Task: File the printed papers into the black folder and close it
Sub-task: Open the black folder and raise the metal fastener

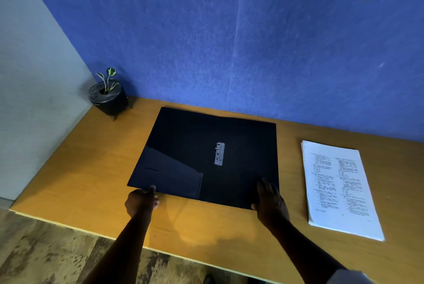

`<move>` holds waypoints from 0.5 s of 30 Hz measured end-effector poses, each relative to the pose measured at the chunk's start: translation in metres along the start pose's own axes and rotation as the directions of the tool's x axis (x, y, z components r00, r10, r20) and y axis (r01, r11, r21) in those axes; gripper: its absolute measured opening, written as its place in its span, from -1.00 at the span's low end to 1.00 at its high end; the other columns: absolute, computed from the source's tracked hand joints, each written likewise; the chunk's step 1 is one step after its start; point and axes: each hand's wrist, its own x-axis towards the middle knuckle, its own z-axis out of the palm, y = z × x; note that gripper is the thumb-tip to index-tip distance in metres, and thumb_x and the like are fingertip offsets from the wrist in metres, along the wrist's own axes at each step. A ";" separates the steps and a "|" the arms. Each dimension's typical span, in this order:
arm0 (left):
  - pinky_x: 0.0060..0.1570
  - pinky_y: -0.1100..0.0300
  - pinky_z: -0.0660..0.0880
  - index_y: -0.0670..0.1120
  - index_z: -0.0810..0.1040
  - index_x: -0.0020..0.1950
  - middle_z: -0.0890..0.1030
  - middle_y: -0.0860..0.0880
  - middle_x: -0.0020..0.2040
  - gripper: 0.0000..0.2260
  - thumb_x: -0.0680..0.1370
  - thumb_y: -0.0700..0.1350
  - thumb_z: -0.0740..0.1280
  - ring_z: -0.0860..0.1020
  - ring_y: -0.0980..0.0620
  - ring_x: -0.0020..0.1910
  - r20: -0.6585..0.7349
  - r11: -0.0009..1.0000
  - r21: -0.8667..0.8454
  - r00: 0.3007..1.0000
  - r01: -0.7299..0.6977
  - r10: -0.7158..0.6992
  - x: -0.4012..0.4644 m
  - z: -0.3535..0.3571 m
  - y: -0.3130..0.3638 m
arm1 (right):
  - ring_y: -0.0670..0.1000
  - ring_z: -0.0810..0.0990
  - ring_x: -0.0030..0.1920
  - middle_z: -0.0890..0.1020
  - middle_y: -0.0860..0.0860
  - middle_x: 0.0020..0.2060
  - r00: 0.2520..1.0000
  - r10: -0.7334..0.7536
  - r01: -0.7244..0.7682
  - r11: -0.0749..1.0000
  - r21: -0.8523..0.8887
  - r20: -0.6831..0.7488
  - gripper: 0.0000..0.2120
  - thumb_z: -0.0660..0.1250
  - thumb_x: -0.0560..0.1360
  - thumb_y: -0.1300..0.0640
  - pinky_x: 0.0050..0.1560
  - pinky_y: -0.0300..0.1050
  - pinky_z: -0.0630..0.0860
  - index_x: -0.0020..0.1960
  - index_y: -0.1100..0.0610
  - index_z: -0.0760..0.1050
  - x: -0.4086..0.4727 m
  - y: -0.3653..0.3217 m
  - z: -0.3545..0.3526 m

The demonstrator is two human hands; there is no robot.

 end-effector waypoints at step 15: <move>-0.20 0.17 0.41 -0.14 0.62 -0.05 0.69 -0.12 -0.09 -0.87 0.59 -0.10 0.35 0.63 -0.08 -0.12 0.286 0.817 0.320 0.871 -0.479 0.399 -0.029 0.063 0.054 | 0.12 0.26 0.48 0.16 0.06 0.55 1.000 0.002 -0.001 0.999 -0.049 0.018 -0.13 0.45 0.50 -0.02 0.37 0.06 0.46 0.61 0.05 -0.01 0.009 -0.008 -0.008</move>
